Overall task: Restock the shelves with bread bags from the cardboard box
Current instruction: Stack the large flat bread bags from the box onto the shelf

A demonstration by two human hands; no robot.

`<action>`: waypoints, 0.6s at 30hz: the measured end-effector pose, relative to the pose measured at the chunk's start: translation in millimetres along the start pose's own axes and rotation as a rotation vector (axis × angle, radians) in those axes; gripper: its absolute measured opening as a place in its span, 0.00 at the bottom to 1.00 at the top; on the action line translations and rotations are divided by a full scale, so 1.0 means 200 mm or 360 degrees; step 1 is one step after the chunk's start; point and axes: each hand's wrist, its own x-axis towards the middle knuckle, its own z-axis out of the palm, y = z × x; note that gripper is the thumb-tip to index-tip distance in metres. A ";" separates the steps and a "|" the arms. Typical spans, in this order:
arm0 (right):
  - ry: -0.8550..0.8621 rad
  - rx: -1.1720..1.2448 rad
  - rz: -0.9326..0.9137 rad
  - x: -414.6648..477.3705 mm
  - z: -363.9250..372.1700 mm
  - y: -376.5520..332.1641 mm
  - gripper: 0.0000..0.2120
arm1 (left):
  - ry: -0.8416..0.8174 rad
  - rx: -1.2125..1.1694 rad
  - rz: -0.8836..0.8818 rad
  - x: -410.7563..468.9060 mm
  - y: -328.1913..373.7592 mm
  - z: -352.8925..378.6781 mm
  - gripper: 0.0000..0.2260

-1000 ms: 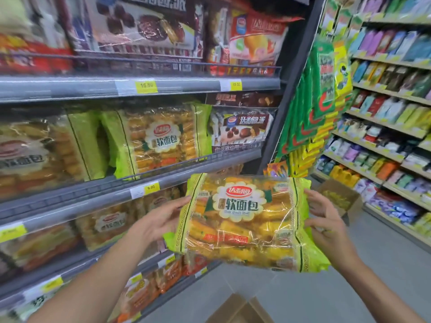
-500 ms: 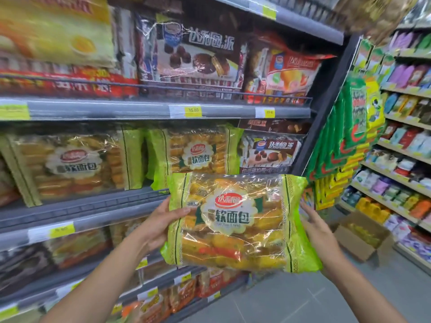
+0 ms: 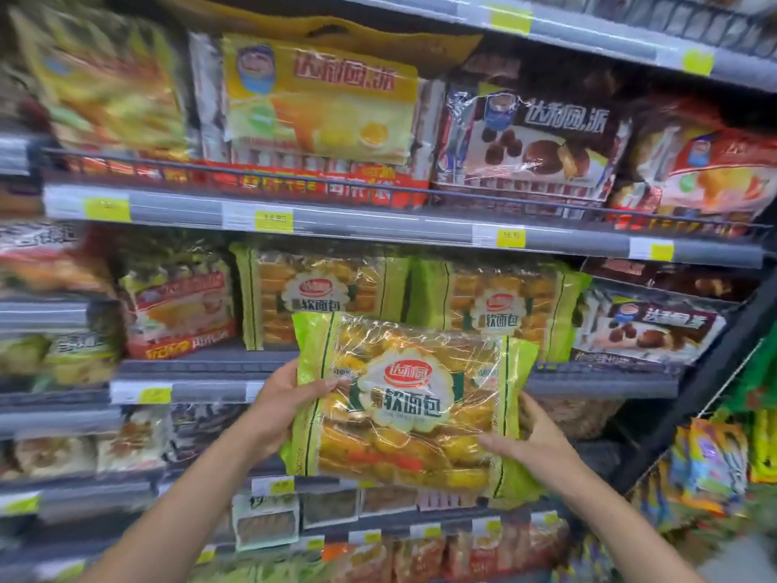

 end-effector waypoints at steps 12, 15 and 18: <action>-0.0008 0.0160 -0.0236 0.36 0.26 -0.26 0.52 | 0.0282 0.0343 0.0197 -0.01 0.21 -0.25 0.22; -0.0013 0.0145 -0.0309 0.49 0.27 -0.34 0.52 | 0.0385 0.0426 0.0279 0.05 0.30 -0.25 0.12; -0.0012 0.0140 -0.0339 0.62 0.28 -0.43 0.51 | 0.0427 0.0395 0.0275 0.12 0.36 -0.27 0.13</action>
